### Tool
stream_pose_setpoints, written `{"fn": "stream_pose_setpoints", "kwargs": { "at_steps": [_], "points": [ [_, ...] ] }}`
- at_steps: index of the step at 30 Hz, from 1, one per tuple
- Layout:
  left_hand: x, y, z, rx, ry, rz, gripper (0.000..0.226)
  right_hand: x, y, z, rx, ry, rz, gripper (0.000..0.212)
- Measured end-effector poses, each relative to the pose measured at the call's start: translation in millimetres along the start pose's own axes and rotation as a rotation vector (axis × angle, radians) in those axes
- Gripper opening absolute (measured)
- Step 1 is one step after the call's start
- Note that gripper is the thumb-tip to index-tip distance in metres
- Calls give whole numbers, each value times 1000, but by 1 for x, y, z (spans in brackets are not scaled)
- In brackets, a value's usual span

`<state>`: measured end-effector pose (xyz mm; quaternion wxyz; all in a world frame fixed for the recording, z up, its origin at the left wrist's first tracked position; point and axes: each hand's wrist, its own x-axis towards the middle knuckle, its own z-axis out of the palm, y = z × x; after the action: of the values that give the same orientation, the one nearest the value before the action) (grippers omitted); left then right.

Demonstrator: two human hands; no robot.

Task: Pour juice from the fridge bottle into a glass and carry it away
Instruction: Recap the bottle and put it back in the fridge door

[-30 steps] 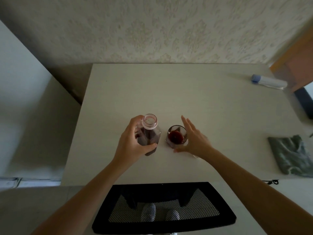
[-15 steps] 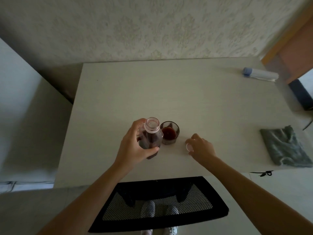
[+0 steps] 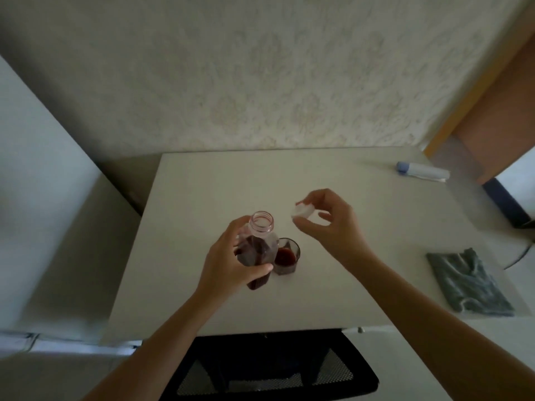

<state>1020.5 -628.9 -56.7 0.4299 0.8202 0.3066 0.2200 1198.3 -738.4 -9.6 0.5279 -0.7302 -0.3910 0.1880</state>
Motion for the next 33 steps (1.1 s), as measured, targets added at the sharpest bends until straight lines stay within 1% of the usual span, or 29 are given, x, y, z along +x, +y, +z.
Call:
{"fn": "stream_pose_setpoints", "kwargs": {
  "at_steps": [2, 3, 7, 12, 15, 17, 18, 20, 22, 24, 26, 28, 30, 31, 33],
  "points": [
    [-1, 13, -7, 15, 10, 28, 87, 0, -36, -1, 140, -53, -54, 26],
    [-2, 20, -10, 20, 15, 42, 87, -1, -49, -1, 147, -91, -89, 26],
    [-8, 45, -26, 40, 28, 87, 85, -5, -79, -3, -18, -225, -176, 36],
    [-17, 60, -44, 77, 38, 126, 87, -5, -99, -13, -87, -322, -226, 35],
    [-20, 67, -53, 69, 29, 142, 86, -2, -116, -21, -160, -433, -334, 33],
    [-22, 71, -57, 62, 19, 150, 85, 3, -127, -27, -255, -495, -395, 33],
    [-22, 74, -59, 63, 15, 149, 85, 5, -132, -30, -317, -504, -413, 33],
    [-23, 77, -59, 70, 14, 147, 86, 8, -140, -34, -406, -471, -437, 31],
    [-24, 81, -59, 57, 23, 138, 86, 5, -147, -31, -487, -383, -479, 30],
    [-23, 83, -58, 10, 38, 114, 86, -1, -152, -25, -613, -294, -513, 36],
    [-24, 84, -58, -10, 52, 95, 87, -3, -154, -23, -734, -258, -537, 40],
    [-25, 87, -57, 18, 58, 100, 90, -3, -158, -24, -724, -264, -524, 37],
    [-25, 89, -57, 35, 59, 108, 91, -3, -160, -28, -603, -310, -492, 34],
    [-26, 90, -58, 26, 57, 106, 91, -3, -161, -29, -574, -345, -508, 34],
    [-27, 92, -60, -7, 48, 102, 88, 0, -164, -30, -585, -446, -599, 32]
  ]
}}
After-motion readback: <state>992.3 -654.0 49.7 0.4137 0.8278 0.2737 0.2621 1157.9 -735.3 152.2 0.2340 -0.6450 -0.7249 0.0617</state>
